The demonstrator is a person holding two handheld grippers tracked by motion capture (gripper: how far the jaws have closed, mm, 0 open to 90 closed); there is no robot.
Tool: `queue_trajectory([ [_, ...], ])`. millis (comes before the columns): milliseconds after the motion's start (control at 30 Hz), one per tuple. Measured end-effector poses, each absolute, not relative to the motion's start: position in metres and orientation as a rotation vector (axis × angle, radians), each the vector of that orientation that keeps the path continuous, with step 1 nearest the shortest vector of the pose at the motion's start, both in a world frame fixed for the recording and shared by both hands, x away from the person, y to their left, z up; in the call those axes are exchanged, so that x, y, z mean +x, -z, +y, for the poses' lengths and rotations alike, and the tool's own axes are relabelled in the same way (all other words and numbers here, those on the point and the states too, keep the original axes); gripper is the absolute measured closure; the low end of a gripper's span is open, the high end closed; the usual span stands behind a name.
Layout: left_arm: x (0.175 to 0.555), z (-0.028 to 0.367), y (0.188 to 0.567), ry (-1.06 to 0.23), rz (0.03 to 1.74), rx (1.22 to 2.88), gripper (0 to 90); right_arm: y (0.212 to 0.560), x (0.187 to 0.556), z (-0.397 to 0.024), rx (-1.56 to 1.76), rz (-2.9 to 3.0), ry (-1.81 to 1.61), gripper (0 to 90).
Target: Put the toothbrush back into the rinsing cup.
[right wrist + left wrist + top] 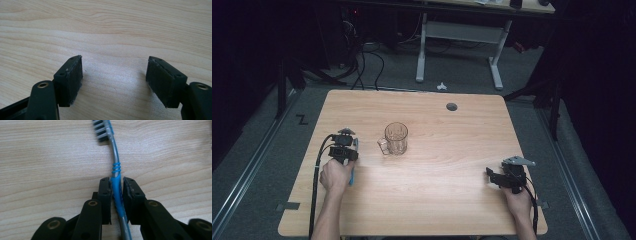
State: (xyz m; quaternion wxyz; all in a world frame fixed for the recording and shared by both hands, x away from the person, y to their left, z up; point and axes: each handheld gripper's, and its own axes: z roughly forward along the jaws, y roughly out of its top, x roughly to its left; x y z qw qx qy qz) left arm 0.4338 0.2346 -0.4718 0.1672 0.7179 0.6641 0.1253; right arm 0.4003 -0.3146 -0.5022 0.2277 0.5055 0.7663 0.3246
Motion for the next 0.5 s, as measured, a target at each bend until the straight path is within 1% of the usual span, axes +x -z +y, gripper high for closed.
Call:
queue_trajectory([
  [100,0.4337,0.2355,0.4718,-0.355,1.888,2.045,79.2,0.5022,0.4003,-0.3145,1.393,2.11,-0.894,30.0],
  [500,0.4345,0.2384,0.4709,-0.319,1.88,2.058,80.1,0.5022,0.4002,-0.3145,1.393,2.11,-0.894,30.0],
])
